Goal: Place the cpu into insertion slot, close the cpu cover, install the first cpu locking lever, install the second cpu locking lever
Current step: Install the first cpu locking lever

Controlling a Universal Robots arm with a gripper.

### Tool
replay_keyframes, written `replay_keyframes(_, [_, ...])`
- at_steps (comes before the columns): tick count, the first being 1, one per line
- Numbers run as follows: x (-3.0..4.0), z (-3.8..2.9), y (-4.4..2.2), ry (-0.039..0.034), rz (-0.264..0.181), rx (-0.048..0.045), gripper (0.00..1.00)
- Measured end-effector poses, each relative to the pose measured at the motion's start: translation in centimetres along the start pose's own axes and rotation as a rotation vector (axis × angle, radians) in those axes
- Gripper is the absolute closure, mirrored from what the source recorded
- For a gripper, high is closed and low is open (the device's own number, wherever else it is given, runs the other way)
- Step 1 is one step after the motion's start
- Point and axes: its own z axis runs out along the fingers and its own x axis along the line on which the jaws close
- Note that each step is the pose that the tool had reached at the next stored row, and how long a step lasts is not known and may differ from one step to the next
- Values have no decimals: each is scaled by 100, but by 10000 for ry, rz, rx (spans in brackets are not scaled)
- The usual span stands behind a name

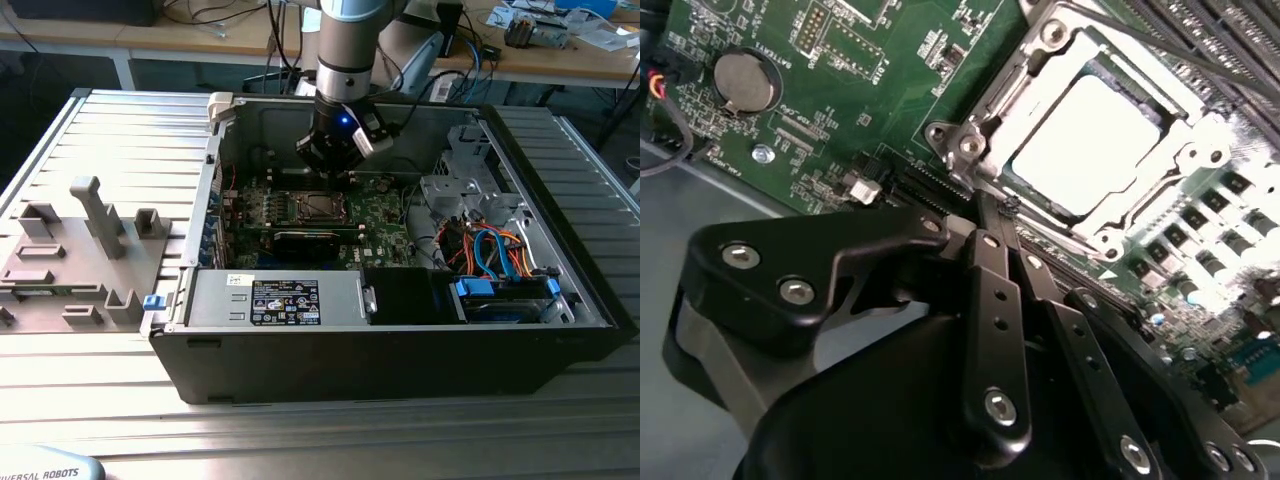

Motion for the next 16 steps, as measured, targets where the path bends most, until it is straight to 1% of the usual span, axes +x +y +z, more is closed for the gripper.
replay_keyframes(4, [4,-1,-37,1,1,2,89])
replay_keyframes(8, [9,-1,-104,1,1,2,89])
replay_keyframes(10, [14,-1,-162,0,1,2,89])
replay_keyframes(12, [18,-1,-198,1,2,1,89])
replay_keyframes(15, [26,-2,-291,1,0,2,89])
replay_keyframes(16, [27,-2,-305,1,1,2,89])
